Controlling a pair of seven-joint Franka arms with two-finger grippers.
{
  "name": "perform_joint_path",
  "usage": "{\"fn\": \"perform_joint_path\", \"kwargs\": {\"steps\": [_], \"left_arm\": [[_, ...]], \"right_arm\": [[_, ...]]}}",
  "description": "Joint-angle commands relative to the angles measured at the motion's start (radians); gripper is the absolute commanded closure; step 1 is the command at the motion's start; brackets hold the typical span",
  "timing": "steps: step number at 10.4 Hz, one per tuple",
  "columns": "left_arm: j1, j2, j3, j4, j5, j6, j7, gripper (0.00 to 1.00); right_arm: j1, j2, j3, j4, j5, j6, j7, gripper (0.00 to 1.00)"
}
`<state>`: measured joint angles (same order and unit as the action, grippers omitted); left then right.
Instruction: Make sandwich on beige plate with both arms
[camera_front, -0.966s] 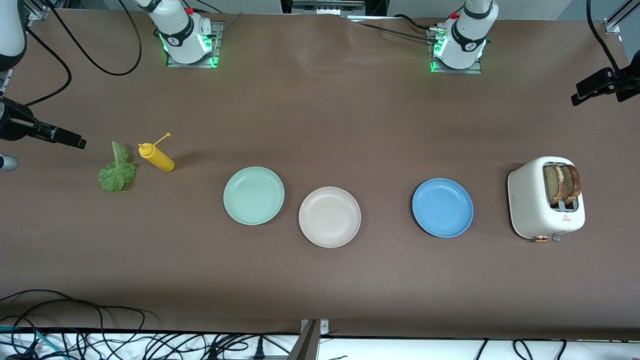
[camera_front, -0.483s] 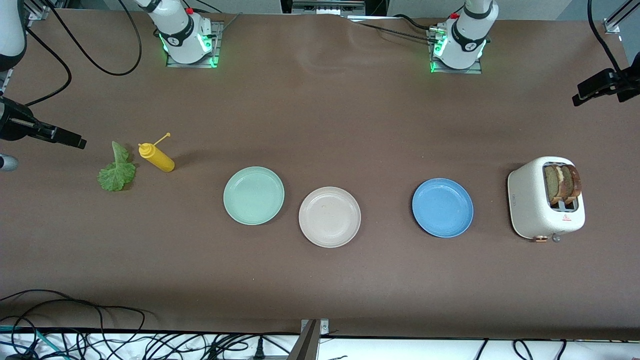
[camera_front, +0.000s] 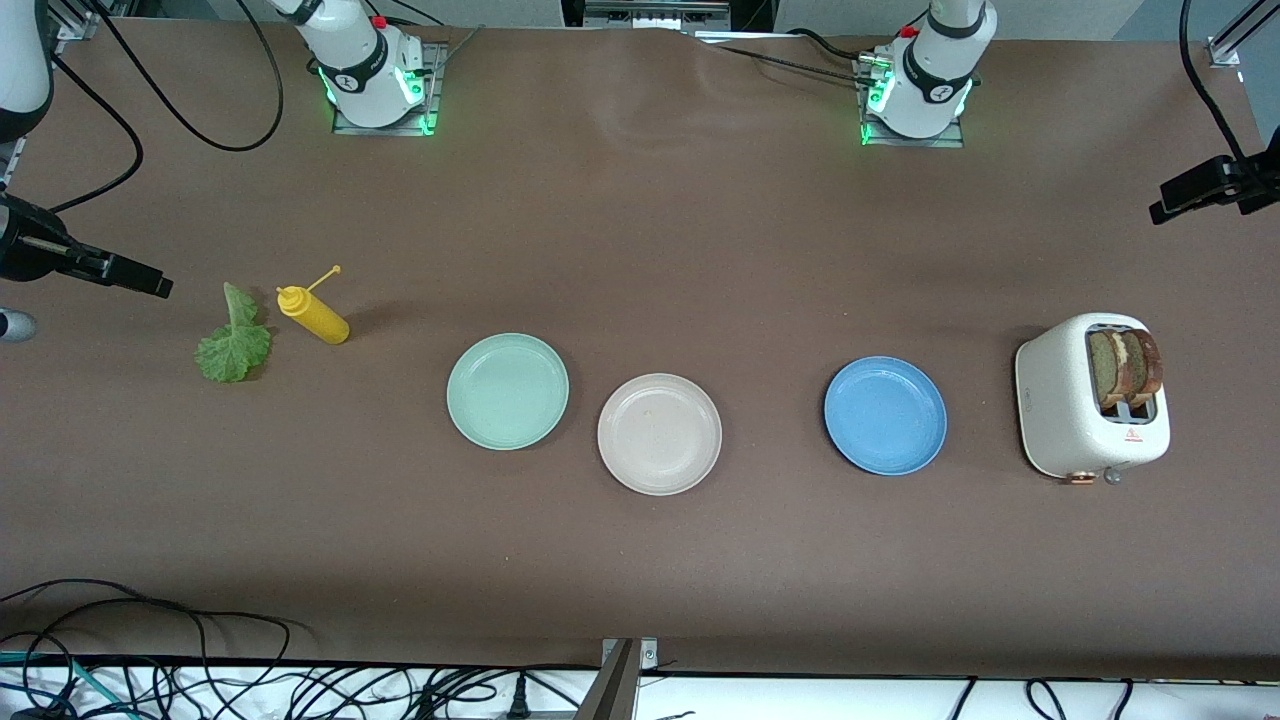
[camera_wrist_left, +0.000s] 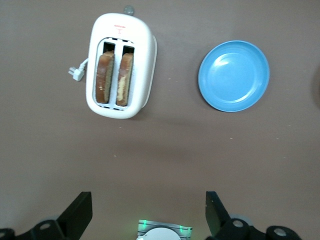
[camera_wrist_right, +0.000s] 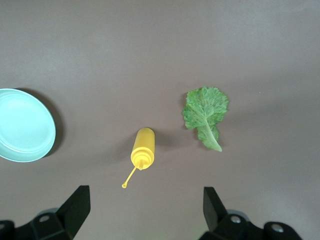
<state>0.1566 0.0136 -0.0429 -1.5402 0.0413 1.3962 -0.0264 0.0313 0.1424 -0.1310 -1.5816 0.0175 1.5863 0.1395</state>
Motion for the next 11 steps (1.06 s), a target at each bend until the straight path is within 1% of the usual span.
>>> {"fn": "perform_joint_path", "kwargs": {"steps": [1,5,8,11], "left_arm": [[0.006,0.057,-0.005,0.026,0.055,0.006,0.014,0.0],[0.035,0.08,-0.005,0.035,0.054,0.01,0.014,0.0],[0.038,0.135,-0.003,0.038,0.058,0.017,0.013,0.0],[0.038,0.141,-0.003,0.038,0.058,0.017,0.013,0.0]], "right_arm": [[0.001,-0.014,-0.001,0.0,-0.01,-0.014,0.0,0.0],[0.001,-0.014,-0.002,0.0,-0.008,-0.014,-0.001,0.0],[0.001,-0.014,-0.002,0.0,-0.008,-0.014,-0.001,0.0],[0.001,-0.014,-0.002,0.0,-0.008,-0.014,-0.001,0.0]]}}
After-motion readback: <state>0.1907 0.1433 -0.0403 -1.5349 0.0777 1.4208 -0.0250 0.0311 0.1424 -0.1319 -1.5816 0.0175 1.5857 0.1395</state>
